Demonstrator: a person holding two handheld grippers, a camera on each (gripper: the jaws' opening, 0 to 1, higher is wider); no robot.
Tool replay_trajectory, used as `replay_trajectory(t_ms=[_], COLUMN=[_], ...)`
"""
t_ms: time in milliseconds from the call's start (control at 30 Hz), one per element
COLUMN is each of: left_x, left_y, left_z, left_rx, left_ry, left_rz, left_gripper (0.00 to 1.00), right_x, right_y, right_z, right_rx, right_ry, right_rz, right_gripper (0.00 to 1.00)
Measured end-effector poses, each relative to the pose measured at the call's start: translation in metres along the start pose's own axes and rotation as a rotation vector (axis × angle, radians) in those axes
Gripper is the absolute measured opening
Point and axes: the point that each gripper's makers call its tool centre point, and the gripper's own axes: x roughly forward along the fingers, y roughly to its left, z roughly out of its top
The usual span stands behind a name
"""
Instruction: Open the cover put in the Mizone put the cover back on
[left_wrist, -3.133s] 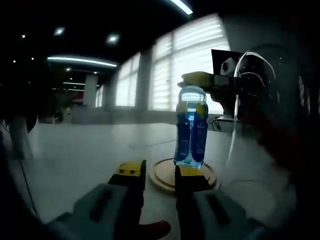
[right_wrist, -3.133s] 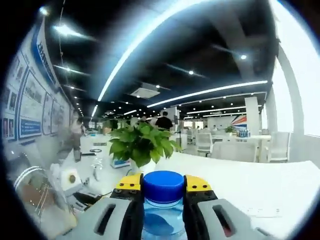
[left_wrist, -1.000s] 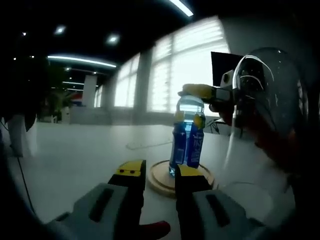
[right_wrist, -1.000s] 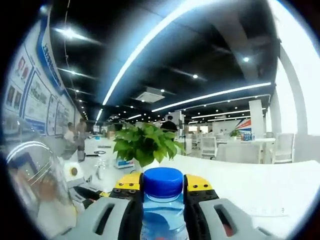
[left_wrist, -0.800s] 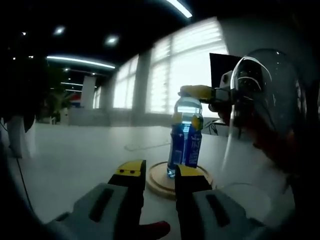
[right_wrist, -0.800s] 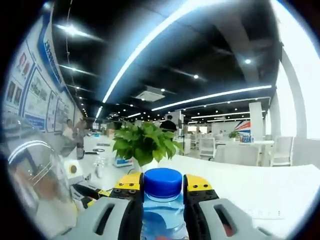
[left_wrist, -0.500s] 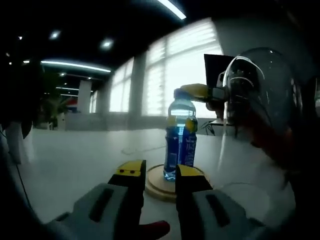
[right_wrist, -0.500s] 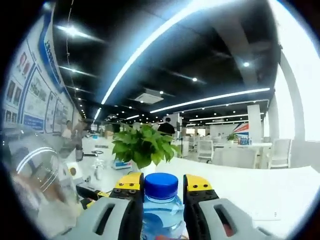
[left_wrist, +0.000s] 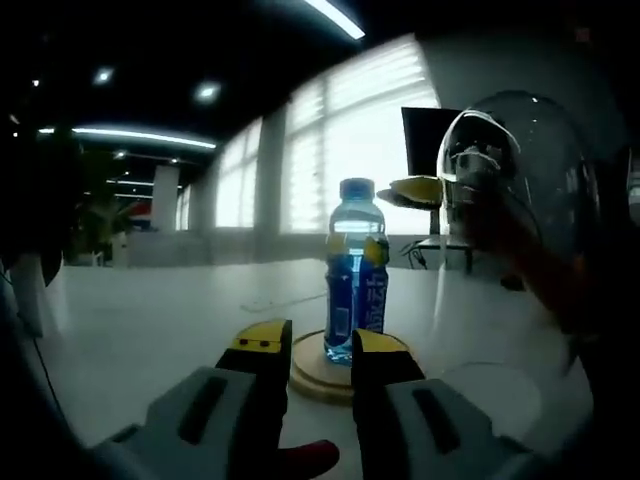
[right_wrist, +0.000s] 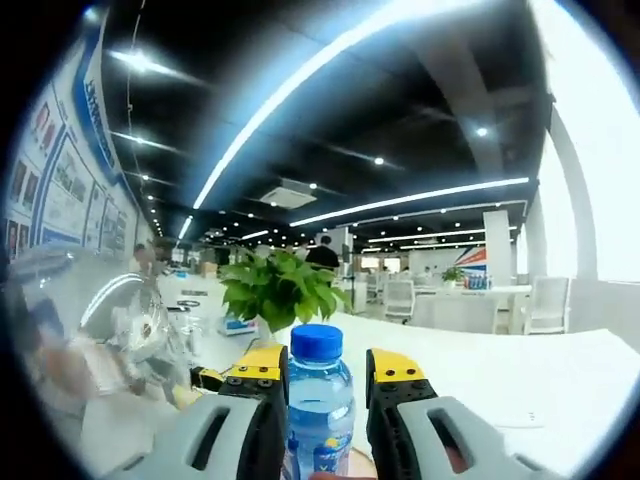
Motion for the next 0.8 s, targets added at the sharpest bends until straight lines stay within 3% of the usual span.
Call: replay_trajectory(t_ms=[233, 500, 800], left_x=[0.0, -0.002, -0.001], left_y=[-0.003, -0.009, -0.009], left_z=[0.003, 0.008, 0.005], left_rx=[0.022, 0.023, 0.025], left_ry=[-0.002, -0.022, -0.013], left_rz=[-0.011, -0.034, -0.044], left_gripper=[0.17, 0.17, 0.17], right_x=[-0.035, -0.063, -0.091], right_y=[-0.003, -0.021, -0.019], right_z=[-0.012, -0.035, -0.059], right_rx=[-0.005, 0.064, 0.04], right_ry=[-0.005, 0.002, 0.026], right_rz=[-0.036, -0.1, -0.11], right_gripper=[0.24, 0.24, 0.24])
